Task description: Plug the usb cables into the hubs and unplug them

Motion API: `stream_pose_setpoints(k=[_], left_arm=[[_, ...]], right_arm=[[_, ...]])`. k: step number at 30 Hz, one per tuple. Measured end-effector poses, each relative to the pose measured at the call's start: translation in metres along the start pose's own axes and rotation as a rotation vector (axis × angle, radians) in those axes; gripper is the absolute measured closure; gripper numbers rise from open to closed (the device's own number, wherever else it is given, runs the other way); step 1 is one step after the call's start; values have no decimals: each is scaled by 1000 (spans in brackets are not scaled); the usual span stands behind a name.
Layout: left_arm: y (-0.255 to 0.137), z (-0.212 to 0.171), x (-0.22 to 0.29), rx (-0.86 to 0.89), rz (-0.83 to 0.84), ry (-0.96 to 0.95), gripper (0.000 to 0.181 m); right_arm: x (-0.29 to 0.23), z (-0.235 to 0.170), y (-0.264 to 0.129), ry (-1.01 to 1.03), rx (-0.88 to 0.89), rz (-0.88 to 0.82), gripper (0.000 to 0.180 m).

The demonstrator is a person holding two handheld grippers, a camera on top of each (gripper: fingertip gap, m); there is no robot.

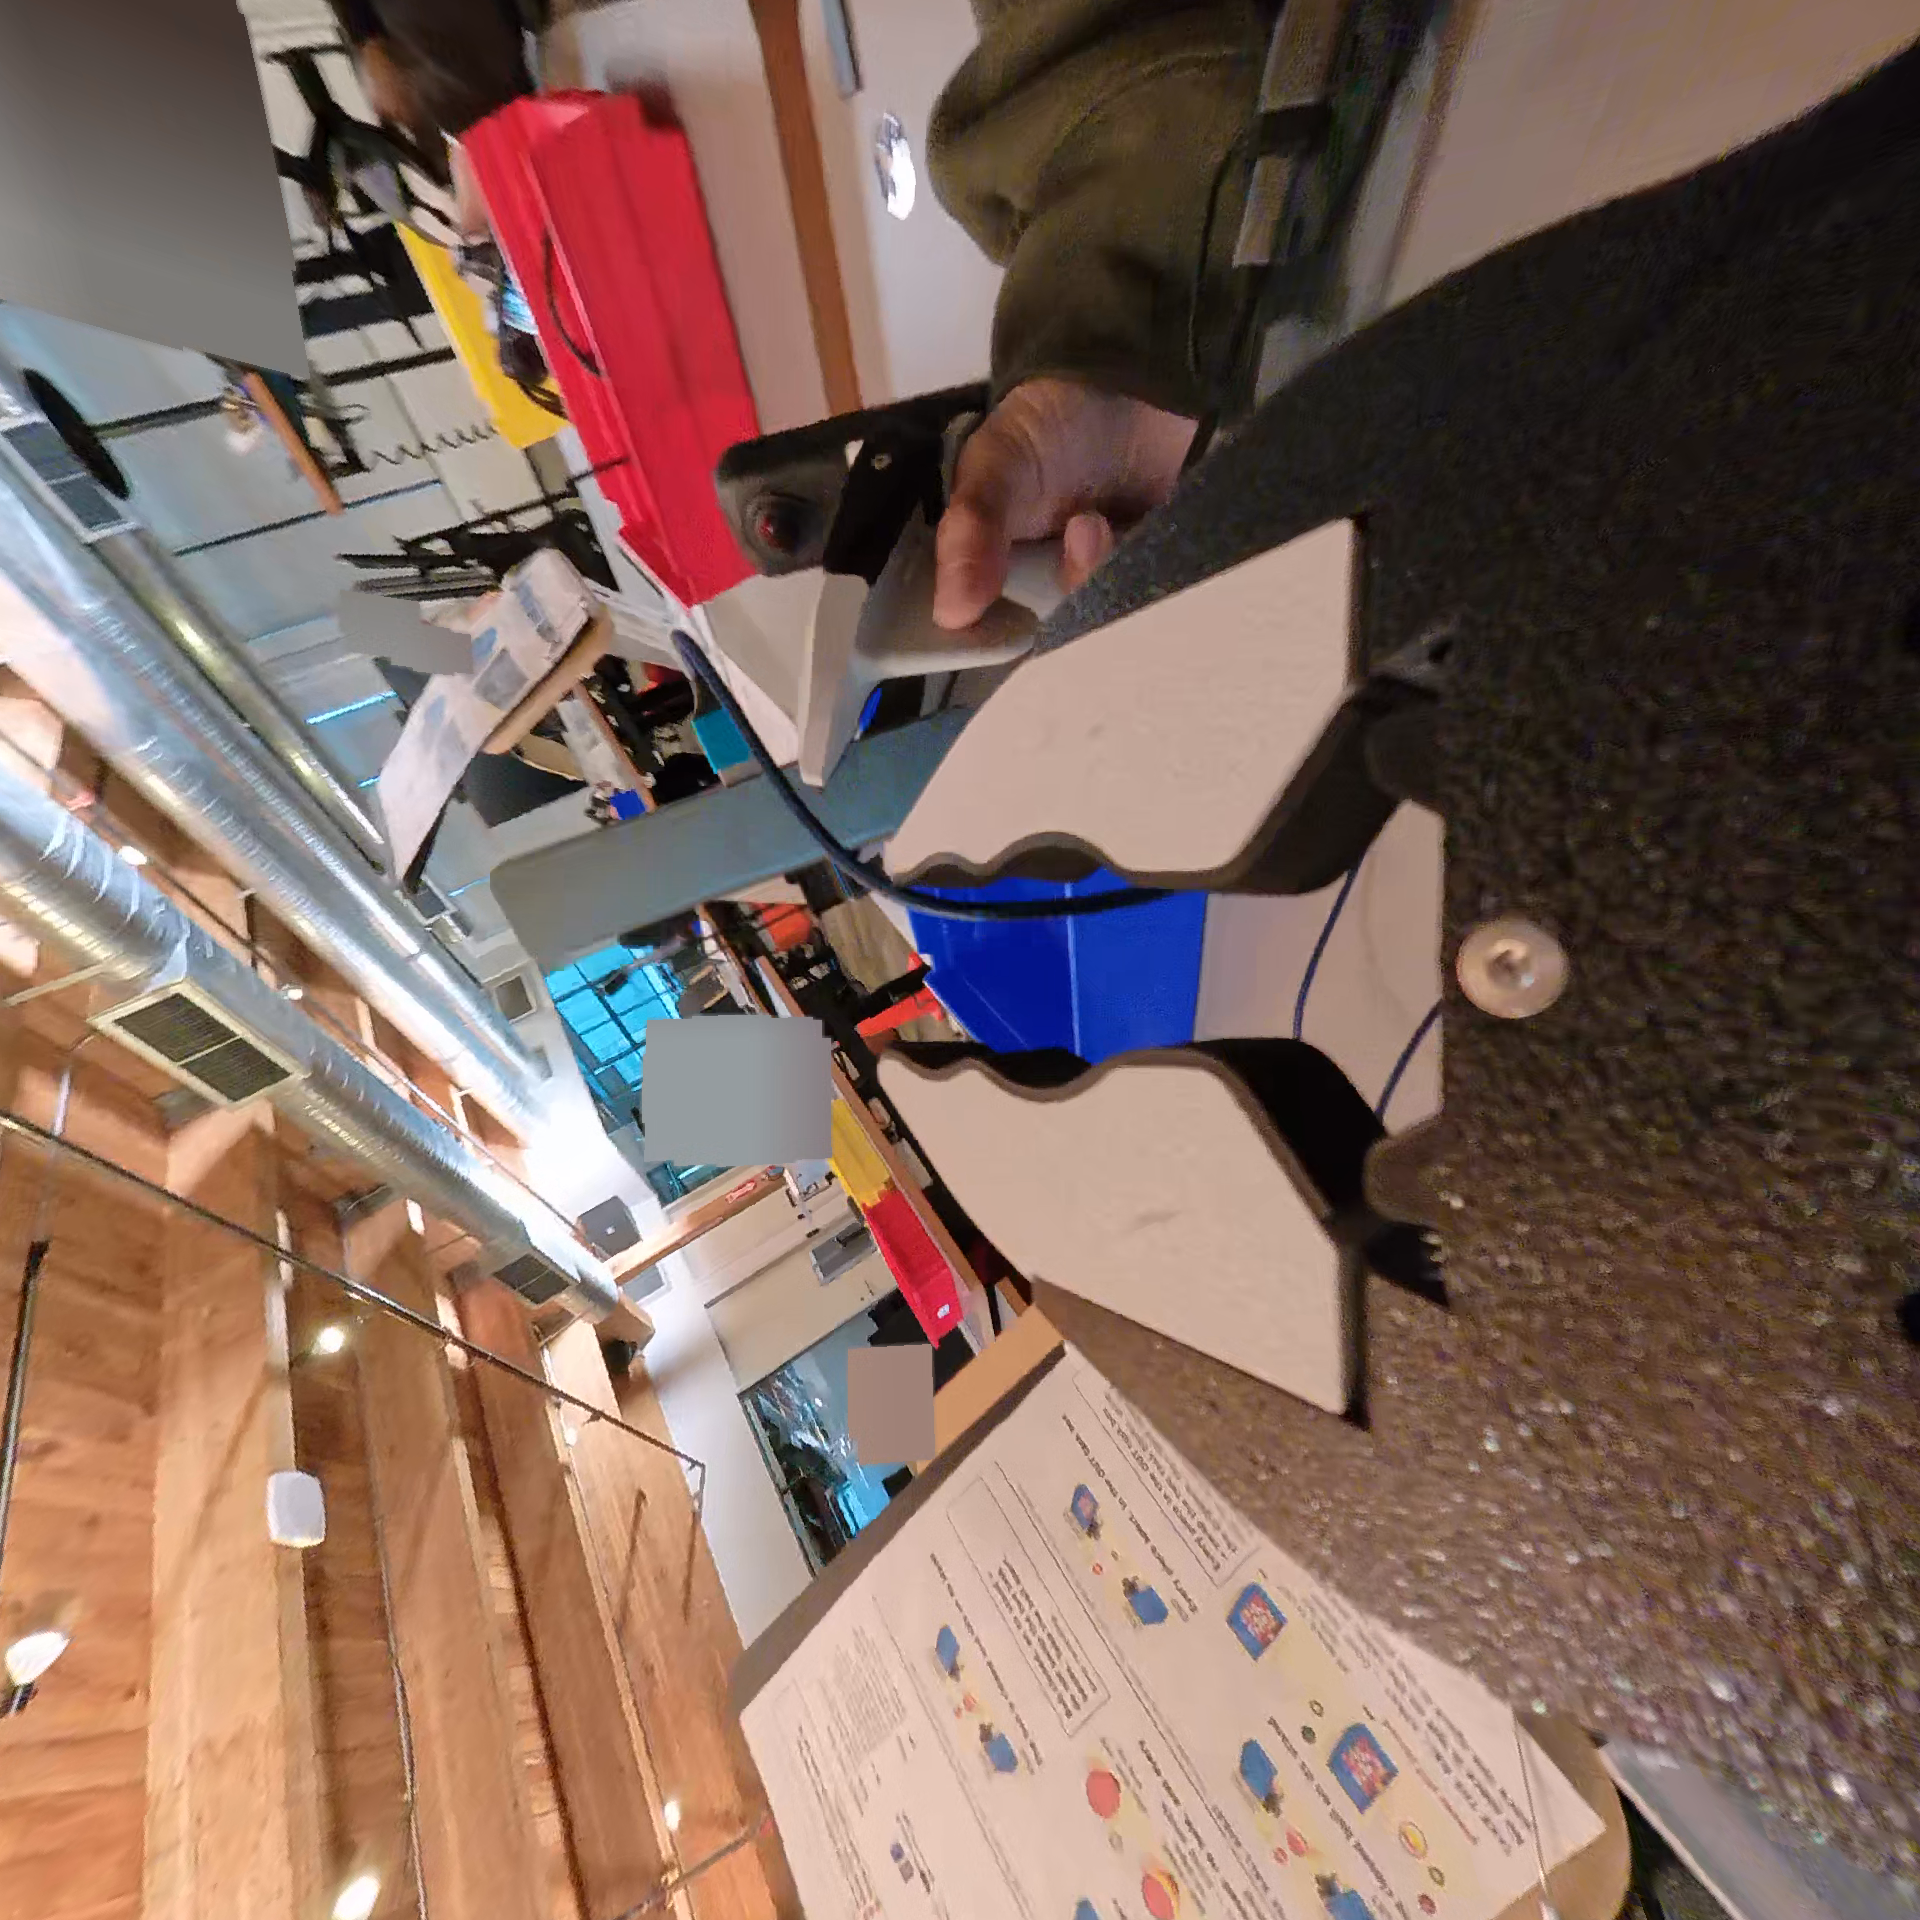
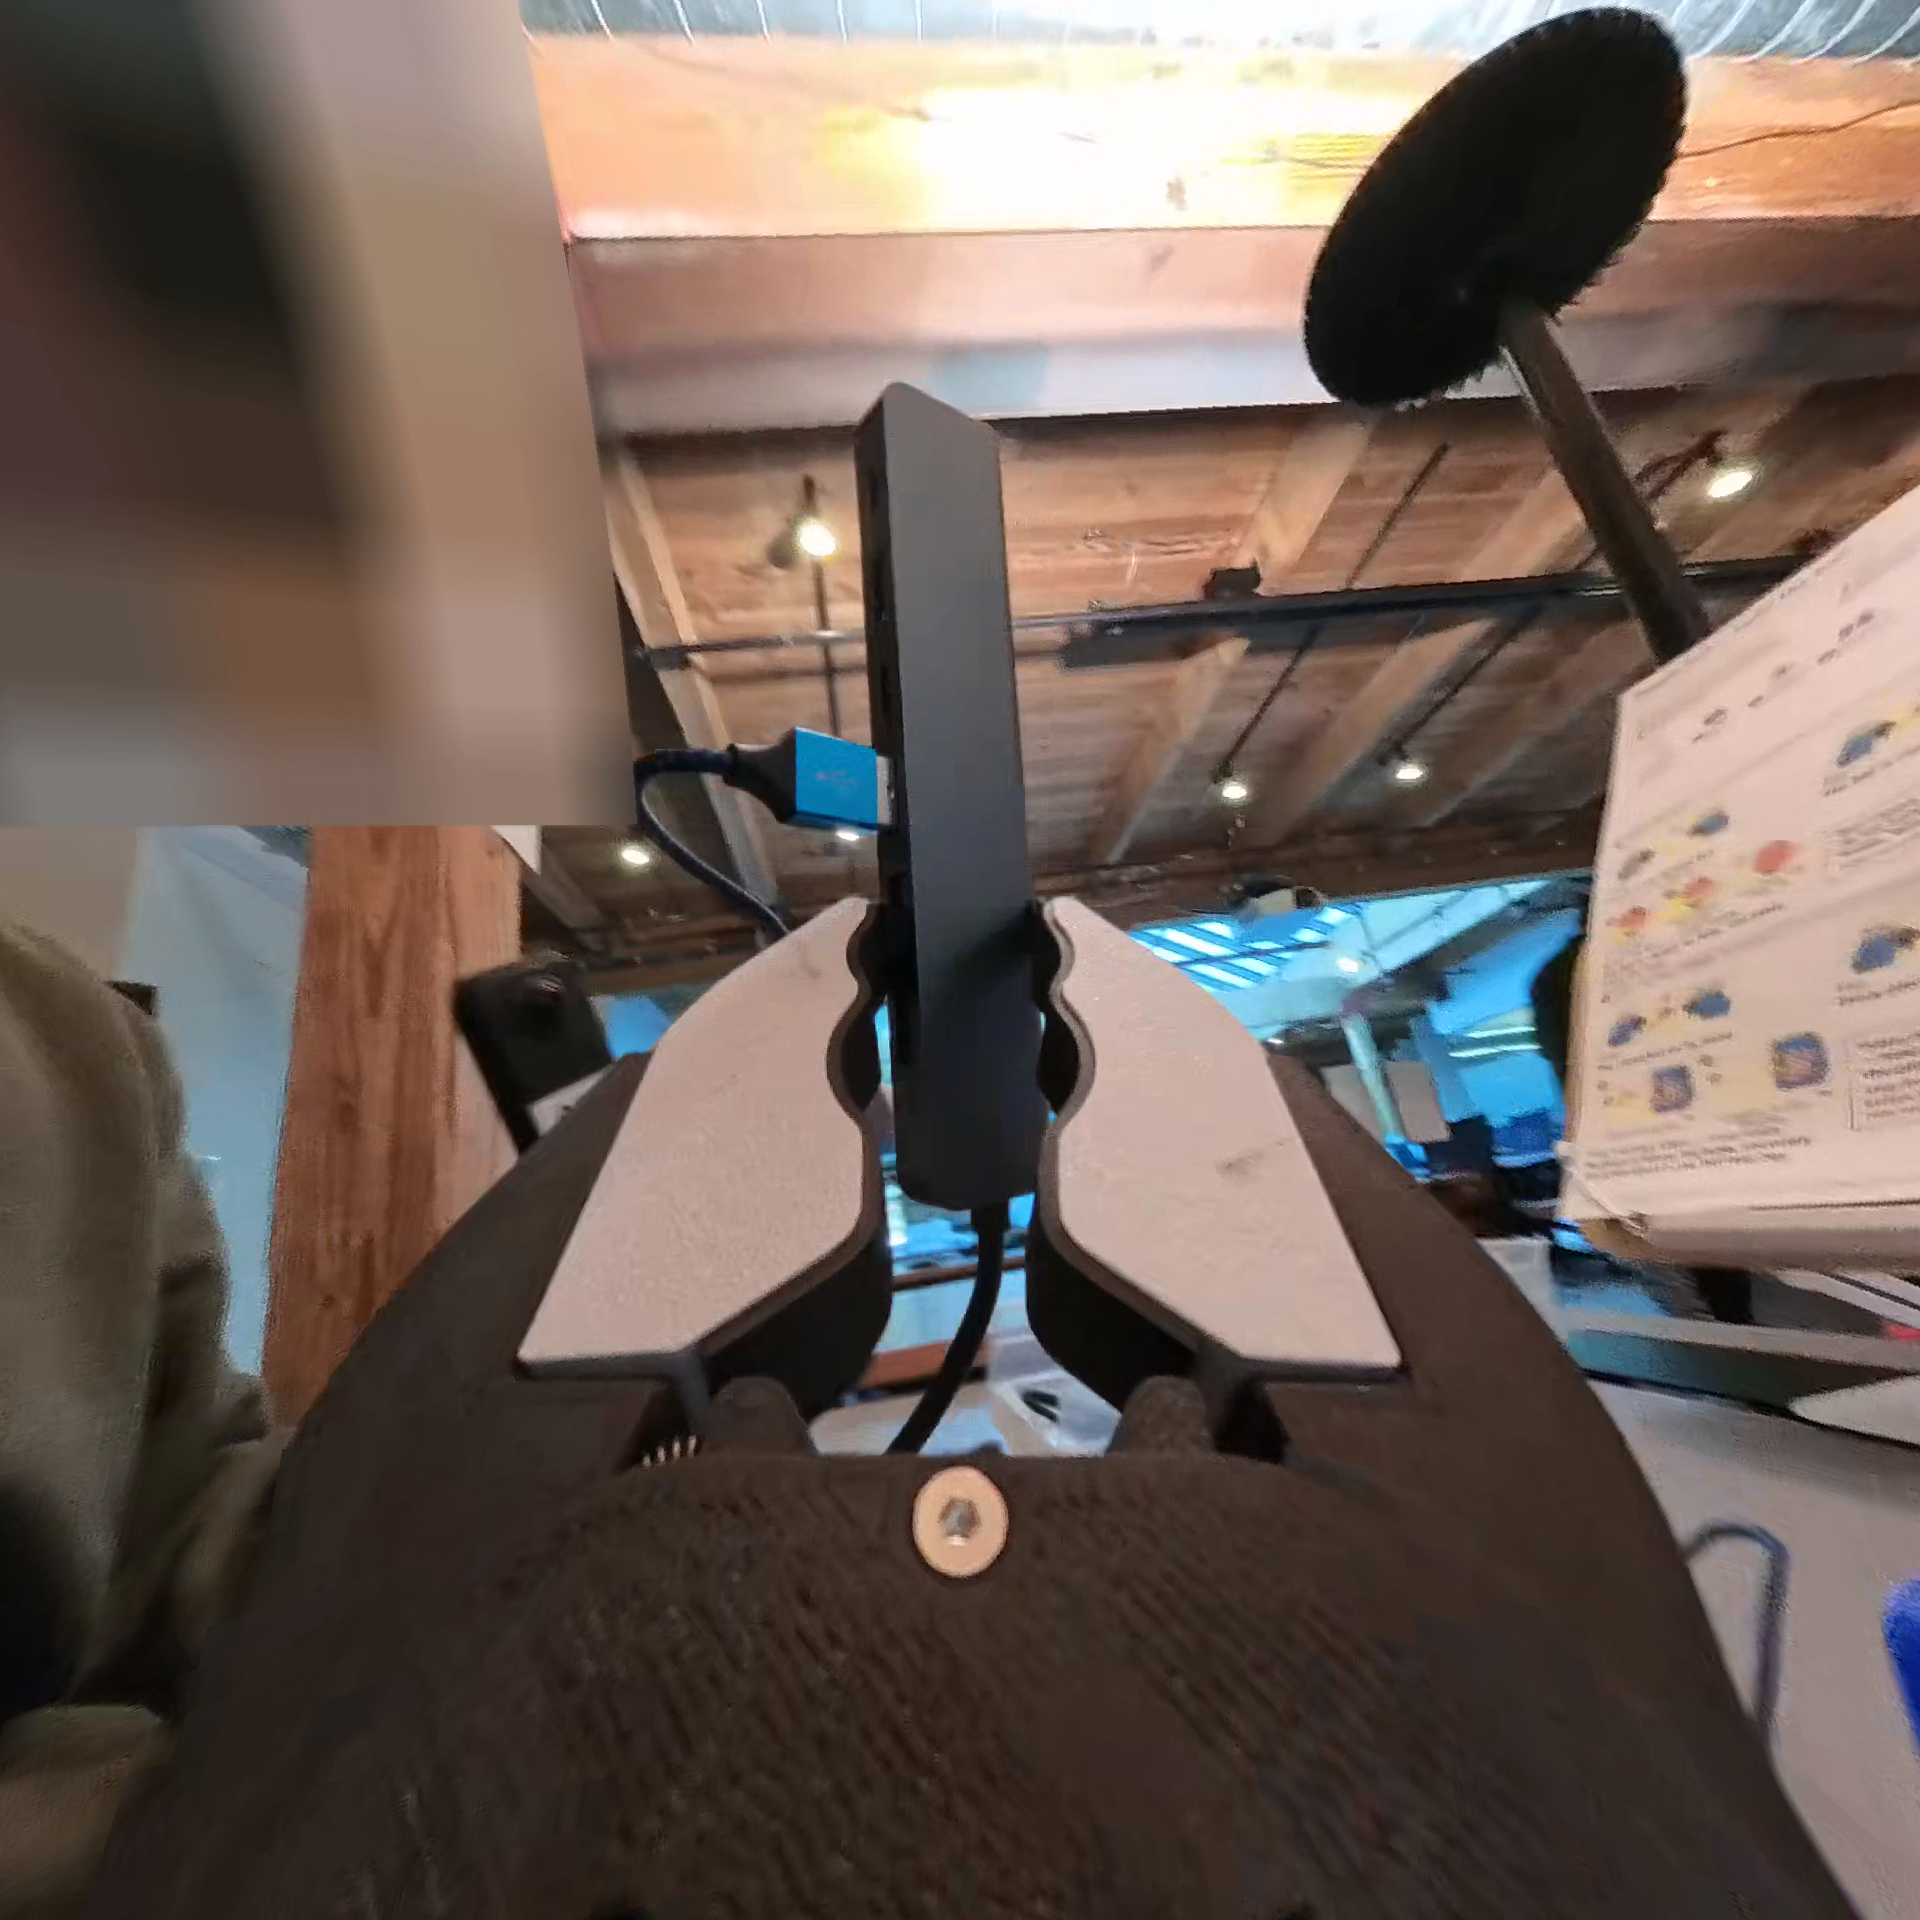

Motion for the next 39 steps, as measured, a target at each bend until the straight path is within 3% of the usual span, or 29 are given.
stream_pose_setpoints(k=[1,6,9,12,16,21,26,28,31,33,36,39], left_arm=[[-3,1,-1,13,-10,-24,153],[-19,17,-5,111,-74,-129,152],[-30,12,-20,104,-66,-189,152],[-41,-16,-46,16,26,-197,152],[-56,-82,-75,-205,138,-163,152],[-72,-135,-92,-309,248,-129,152],[-81,-146,-102,-298,315,-45,153],[-89,-143,-109,-269,354,-19,154],[-104,-141,-124,-240,423,-31,156],[-113,-141,-134,-234,450,-57,156],[-125,-141,-147,-231,507,-80,156],[-136,-142,-158,-235,585,-117,156]], right_arm=[[-1,1,1,16,12,9,153],[2,7,3,17,28,-32,153],[30,27,-7,-99,-31,-279,153],[62,58,-29,-297,-211,-628,153],[97,98,-52,-502,-484,-980,153],[166,100,-67,-680,-995,-1138,153],[221,66,-100,-665,-1319,-1184,153],[234,59,-110,-702,-1378,-1196,153],[241,42,-122,-600,-1459,-1171,152],[237,42,-120,-606,-1491,-1152,139],[213,61,-92,-711,-1520,-1128,116],[152,32,-27,-735,-1518,-788,105]])
Point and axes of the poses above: each gripper's, where its closed fingertips meet, y out along the fingers, z out of its top, x = y × z across the jaws, the point moved 2 cm from there along -y, back along the fingers, and after that the axes turned 8 degrees about -y, right-handed, at the moved point
